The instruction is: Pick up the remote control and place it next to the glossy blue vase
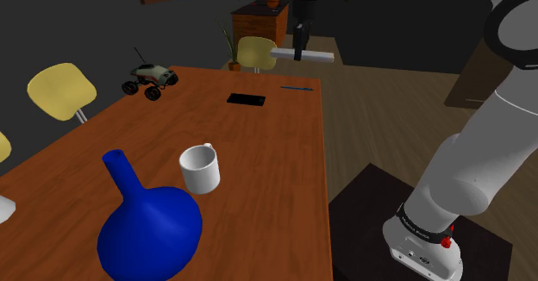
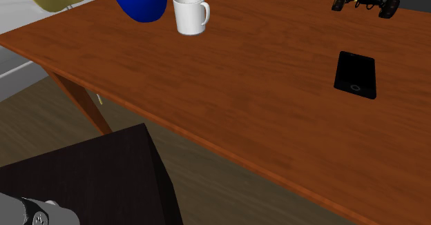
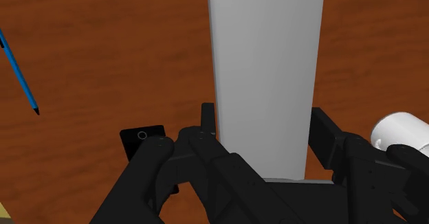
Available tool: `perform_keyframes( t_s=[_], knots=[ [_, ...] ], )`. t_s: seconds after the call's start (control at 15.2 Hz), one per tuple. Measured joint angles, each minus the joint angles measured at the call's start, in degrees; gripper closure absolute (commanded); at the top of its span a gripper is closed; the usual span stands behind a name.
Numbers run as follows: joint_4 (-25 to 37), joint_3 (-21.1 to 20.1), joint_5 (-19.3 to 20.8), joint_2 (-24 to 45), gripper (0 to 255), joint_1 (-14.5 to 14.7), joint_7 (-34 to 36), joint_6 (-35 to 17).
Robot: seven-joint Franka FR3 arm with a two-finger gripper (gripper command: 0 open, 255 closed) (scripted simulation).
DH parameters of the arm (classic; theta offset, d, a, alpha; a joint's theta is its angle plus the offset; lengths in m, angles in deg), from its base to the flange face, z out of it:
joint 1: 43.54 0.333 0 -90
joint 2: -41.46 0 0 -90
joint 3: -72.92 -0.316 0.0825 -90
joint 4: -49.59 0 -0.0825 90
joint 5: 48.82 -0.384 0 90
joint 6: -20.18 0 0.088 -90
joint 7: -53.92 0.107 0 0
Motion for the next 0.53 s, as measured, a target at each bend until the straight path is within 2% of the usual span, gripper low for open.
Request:
perform_keyframes(
  t_s=[0.53],
  knots=[
    [9.6, 0.2, -0.2, 2.6, 255, -0.1, -0.2, 7.0]
  ],
)
